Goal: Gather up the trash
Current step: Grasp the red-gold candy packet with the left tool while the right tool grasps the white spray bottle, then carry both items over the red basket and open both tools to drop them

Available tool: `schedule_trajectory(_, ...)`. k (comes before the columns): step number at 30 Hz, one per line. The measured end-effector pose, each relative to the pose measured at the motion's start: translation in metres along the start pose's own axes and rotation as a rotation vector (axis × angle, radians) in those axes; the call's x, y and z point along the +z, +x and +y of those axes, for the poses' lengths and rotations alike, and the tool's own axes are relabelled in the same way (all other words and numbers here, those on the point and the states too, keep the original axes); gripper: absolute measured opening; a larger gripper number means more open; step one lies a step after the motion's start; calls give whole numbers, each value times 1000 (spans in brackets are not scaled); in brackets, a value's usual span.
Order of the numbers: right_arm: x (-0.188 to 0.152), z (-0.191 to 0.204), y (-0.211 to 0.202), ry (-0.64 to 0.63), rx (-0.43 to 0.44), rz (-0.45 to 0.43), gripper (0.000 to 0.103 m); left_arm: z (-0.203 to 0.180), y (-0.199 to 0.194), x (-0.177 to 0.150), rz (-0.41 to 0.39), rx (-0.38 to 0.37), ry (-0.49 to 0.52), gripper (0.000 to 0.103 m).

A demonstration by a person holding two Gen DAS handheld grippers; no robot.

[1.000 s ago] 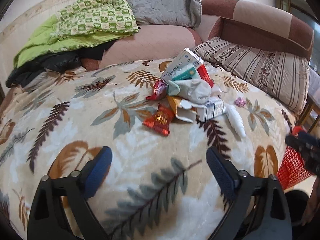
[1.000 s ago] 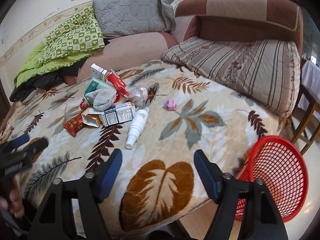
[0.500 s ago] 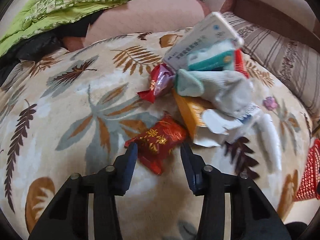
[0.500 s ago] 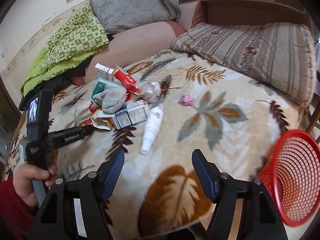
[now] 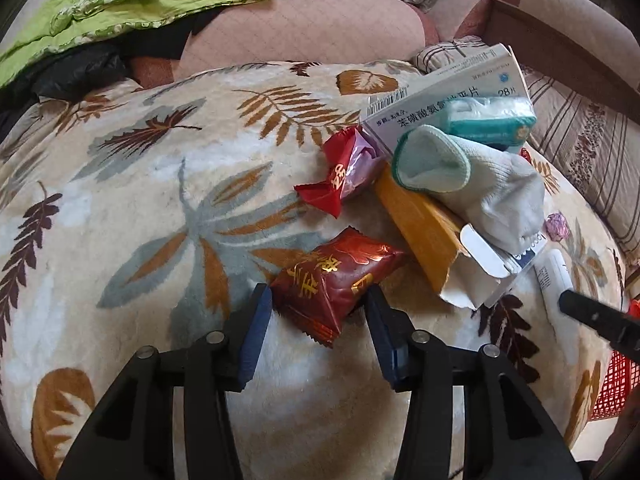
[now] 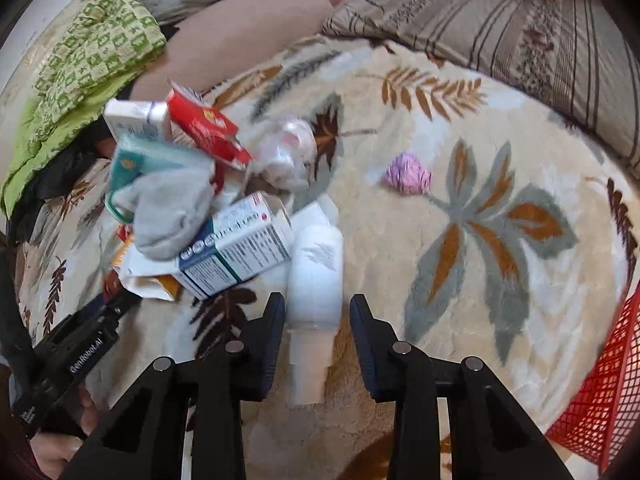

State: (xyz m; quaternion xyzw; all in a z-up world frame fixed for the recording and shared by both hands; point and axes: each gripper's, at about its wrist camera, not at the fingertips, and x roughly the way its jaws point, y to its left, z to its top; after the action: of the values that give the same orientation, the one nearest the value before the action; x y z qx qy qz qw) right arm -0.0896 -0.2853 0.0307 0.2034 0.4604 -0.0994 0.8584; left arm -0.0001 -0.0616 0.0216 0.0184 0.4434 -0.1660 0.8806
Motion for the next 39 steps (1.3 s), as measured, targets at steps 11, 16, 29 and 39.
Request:
schedule_trajectory(11,-32,-1,-37,-39,83,-90,32,-14,-38,-25,-55,-51,3,34)
schedule_trajectory(16,-45,-14,-73,-38,118,-132,32,-37,-68,-46,-85,-106,47,34)
schedule_trajectory(29,-70,-104,-148,146,148,-235,32,-141,-118,-63,-95,-281,251,34)
schedule_trajectory(39,-91,-231,-206,398,1,-341,32,-275,-126,-71,-26,-492,430,34)
